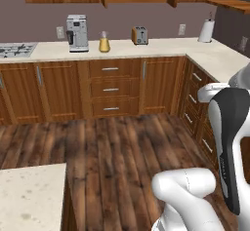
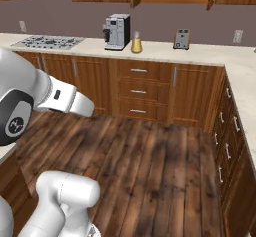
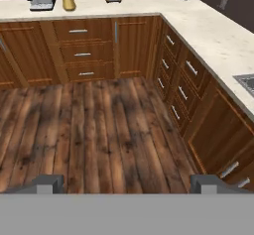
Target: There is a tray on the dining counter. Grab the cup, mug, and pitcher and place them on the tray. The pitcher may be placed next to the tray if it cannot fit the tray.
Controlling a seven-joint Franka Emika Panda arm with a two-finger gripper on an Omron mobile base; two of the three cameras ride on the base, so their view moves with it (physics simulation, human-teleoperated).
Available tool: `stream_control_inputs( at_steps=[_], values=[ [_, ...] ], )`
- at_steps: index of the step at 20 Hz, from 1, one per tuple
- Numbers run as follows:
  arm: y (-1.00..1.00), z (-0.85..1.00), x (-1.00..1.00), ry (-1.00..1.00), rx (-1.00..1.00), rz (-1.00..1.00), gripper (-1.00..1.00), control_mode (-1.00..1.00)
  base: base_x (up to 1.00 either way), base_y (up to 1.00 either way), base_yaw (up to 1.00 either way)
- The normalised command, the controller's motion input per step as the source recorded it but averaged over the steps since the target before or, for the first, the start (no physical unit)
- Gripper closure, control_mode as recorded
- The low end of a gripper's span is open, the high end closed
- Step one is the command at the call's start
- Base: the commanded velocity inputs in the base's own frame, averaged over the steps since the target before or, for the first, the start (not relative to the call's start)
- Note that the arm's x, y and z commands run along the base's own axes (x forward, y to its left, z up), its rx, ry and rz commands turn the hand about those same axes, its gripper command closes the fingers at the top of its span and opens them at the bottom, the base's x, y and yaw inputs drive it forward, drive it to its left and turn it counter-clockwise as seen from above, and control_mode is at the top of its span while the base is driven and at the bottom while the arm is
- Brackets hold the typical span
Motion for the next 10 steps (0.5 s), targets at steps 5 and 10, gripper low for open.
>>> stream_control_inputs(
  at_steps=[5, 10],
  values=[
    [0.0, 0.0, 0.0, 0.0, 0.0, 0.0, -1.0, 1.0, 1.0, 0.0, 0.0],
    [0.0, 0.0, 0.0, 0.0, 0.0, 0.0, -1.0, 1.0, 1.0, 0.0, 0.0]
  ],
)
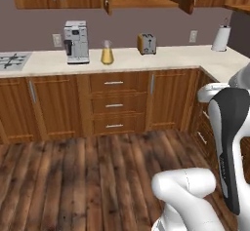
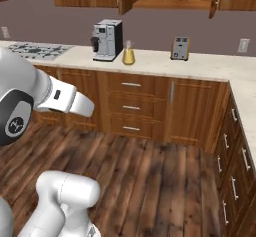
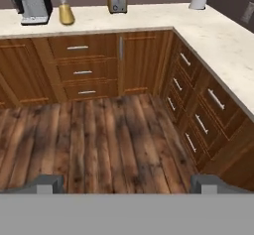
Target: There is a tray on the dining counter. Grab the cup, mug, and pitcher and place them on the tray. The pitcher may be placed next to the tray if it cannot fit the tray.
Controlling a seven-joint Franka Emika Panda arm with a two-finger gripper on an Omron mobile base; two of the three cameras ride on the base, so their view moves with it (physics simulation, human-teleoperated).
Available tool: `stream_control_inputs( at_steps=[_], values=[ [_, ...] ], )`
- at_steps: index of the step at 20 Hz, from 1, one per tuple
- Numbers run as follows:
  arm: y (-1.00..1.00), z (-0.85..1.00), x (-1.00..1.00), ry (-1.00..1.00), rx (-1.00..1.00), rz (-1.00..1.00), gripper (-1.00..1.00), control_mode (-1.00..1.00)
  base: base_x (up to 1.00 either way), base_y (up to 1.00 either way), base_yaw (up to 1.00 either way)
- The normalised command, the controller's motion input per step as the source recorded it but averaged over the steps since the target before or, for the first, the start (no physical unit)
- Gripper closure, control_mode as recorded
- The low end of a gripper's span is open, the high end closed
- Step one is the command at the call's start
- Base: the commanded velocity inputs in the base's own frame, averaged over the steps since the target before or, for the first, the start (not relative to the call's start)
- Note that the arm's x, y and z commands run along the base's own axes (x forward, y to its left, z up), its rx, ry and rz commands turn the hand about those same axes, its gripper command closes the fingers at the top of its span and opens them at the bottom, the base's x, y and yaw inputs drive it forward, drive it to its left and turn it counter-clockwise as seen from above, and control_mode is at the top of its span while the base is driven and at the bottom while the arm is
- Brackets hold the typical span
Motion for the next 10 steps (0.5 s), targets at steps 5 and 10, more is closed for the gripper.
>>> stream_control_inputs(
  at_steps=[5, 10],
  values=[
    [0.0, 0.0, 0.0, 0.0, 0.0, 0.0, -1.0, 1.0, 1.0, 0.0, 0.0],
    [0.0, 0.0, 0.0, 0.0, 0.0, 0.0, -1.0, 1.0, 1.0, -0.01, 0.07]
  ],
)
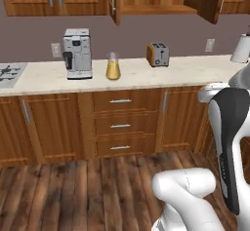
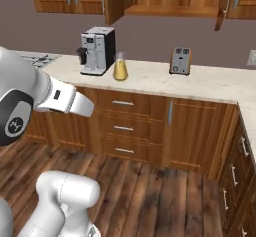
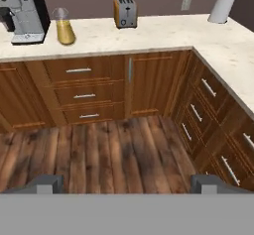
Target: There is a tray on the dining counter. Grab the cup, mug, and pitcher and place them on the tray. The pitcher may be placed next to the tray if it cannot fit the tray.
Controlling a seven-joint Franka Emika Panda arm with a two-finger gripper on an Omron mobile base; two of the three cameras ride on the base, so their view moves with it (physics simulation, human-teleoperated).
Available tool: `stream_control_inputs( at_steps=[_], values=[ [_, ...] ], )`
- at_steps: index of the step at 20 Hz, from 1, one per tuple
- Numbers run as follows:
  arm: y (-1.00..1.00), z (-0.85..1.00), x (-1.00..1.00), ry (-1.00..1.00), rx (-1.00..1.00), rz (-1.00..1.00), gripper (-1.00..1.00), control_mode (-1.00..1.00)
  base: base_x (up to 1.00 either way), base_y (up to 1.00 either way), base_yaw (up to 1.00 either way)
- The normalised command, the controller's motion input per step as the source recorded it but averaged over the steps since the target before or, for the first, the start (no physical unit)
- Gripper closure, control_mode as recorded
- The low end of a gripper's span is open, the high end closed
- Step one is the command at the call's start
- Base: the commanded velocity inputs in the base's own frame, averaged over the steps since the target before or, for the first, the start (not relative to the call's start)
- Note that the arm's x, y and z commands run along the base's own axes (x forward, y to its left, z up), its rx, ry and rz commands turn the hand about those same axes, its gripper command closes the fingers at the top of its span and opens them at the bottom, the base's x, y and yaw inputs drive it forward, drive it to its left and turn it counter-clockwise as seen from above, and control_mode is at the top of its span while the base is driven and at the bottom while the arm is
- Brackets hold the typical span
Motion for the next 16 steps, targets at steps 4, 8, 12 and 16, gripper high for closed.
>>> stream_control_inputs(
  at_steps=[4, 8, 12, 16],
  values=[
    [0.0, 0.0, 0.0, 0.0, 0.0, 0.0, -1.0, 1.0, 1.0, -0.1, 0.13],
    [0.0, 0.0, 0.0, 0.0, 0.0, 0.0, -1.0, 1.0, 0.94, -0.33, 0.02],
    [0.0, 0.0, 0.0, 0.0, 0.0, 0.0, -1.0, 1.0, 0.77, -0.53, -0.07],
    [0.0, 0.0, 0.0, 0.0, 0.0, 0.0, -1.0, 1.0, 0.67, -0.36, -0.13]
  ],
)
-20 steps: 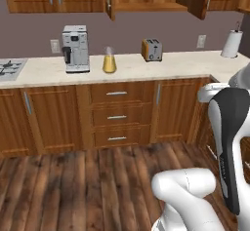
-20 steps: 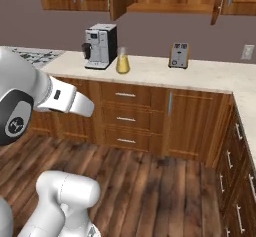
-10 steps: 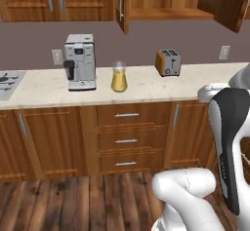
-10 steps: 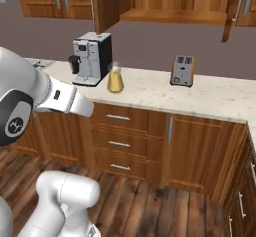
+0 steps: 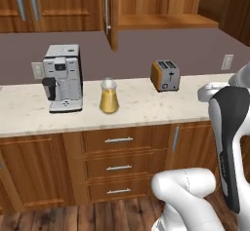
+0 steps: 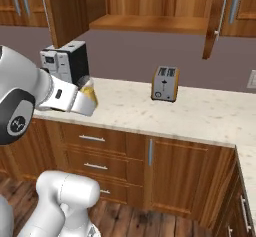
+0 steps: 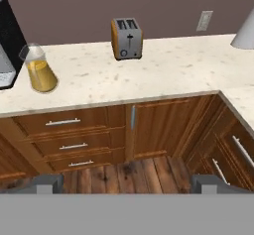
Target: There is a tray on the dining counter. Grab the cup, mug, and pitcher and place them on the tray. The pitcher may be placed next to the tray if it cannot fit the tray.
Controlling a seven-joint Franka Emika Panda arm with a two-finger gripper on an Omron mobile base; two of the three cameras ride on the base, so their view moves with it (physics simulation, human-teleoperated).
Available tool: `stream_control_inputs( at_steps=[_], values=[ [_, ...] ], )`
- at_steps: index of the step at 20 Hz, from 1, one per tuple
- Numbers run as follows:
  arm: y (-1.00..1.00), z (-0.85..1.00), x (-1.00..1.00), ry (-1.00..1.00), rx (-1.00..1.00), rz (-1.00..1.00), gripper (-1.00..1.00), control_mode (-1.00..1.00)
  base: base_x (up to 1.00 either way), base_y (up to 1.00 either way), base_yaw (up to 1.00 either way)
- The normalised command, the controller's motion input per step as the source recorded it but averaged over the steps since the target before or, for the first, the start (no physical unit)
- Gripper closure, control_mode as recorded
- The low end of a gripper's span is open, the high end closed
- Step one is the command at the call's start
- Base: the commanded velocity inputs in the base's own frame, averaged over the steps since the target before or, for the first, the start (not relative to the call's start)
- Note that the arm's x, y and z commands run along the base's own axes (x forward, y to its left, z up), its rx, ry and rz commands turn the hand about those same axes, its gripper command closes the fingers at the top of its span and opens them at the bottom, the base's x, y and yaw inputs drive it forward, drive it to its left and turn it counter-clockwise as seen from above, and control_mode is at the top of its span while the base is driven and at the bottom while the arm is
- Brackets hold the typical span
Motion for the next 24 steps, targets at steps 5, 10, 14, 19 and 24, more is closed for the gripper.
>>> stream_control_inputs(
  at_steps=[5, 10, 14, 19, 24],
  values=[
    [0.0, 0.0, 0.0, 0.0, 0.0, 0.0, -1.0, 1.0, 0.29, 0.0, -0.08],
    [0.0, 0.0, 0.0, 0.0, 0.0, 0.0, -1.0, 1.0, 0.67, 0.08, 0.0],
    [0.0, 0.0, 0.0, 0.0, 0.0, 0.0, -1.0, 1.0, 0.77, 0.31, 0.0],
    [0.0, 0.0, 0.0, 0.0, 0.0, 0.0, -1.0, 1.0, 0.34, 0.3, 0.0],
    [0.0, -0.11, 0.01, 0.04, 0.0, 0.02, -1.0, -1.0, 0.08, 0.06, 0.0]
  ],
)
